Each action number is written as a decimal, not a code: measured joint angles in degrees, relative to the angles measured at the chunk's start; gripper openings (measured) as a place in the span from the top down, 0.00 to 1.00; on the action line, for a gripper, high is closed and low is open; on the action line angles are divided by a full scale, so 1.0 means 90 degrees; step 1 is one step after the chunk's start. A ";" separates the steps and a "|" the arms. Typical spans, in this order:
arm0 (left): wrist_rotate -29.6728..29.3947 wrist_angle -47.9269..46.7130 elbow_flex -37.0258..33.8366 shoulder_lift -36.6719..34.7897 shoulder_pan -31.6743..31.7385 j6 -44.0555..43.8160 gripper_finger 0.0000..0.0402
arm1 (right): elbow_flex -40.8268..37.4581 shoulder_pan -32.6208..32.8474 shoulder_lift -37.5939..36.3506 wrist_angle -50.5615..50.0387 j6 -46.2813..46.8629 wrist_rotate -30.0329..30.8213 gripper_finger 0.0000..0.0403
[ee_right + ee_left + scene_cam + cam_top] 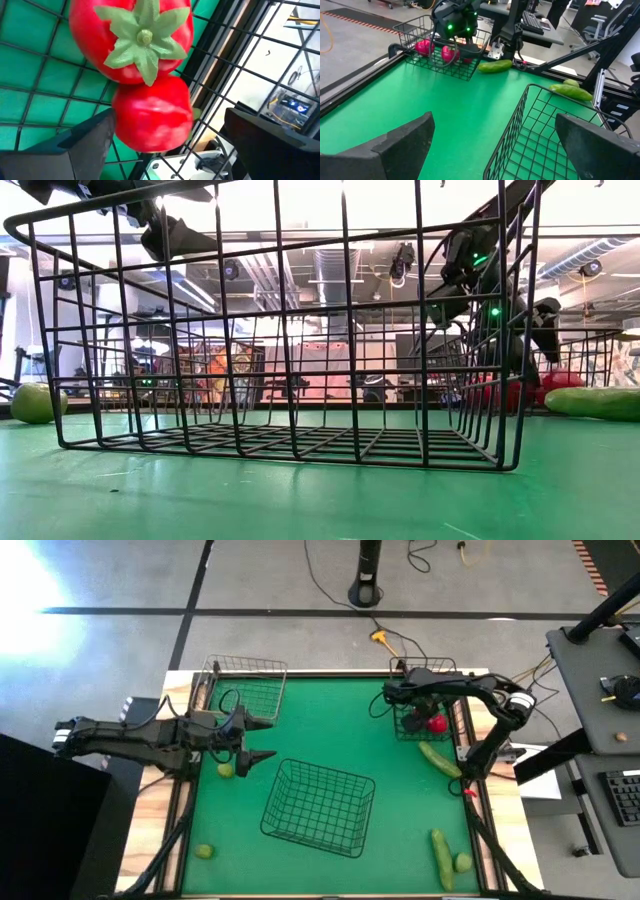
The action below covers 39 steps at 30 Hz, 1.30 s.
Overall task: Sort produce into baskets
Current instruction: Put the tomato into the top black wire basket
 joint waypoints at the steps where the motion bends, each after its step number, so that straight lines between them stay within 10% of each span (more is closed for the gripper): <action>1: 0.0001 0.0000 0.0000 0.0000 0.0000 0.0000 0.01 | 0.0001 0.0000 -0.0046 0.0001 0.0000 -0.0047 0.09; 17: -0.0002 0.0001 -0.0002 0.0000 0.0000 -0.0022 0.01 | 0.0165 0.0260 -0.0492 -0.0409 -0.0171 0.0213 0.14; 33: -0.0002 -0.0027 -0.0002 0.0000 0.0000 -0.0022 0.01 | 0.0148 0.0110 -0.0478 -0.0578 0.0809 -0.0931 0.87; 39: -0.0002 -0.0051 -0.0004 0.0000 0.0002 -0.0019 0.01 | 0.0128 -0.0058 -0.0478 -0.0566 0.0888 -0.1057 0.97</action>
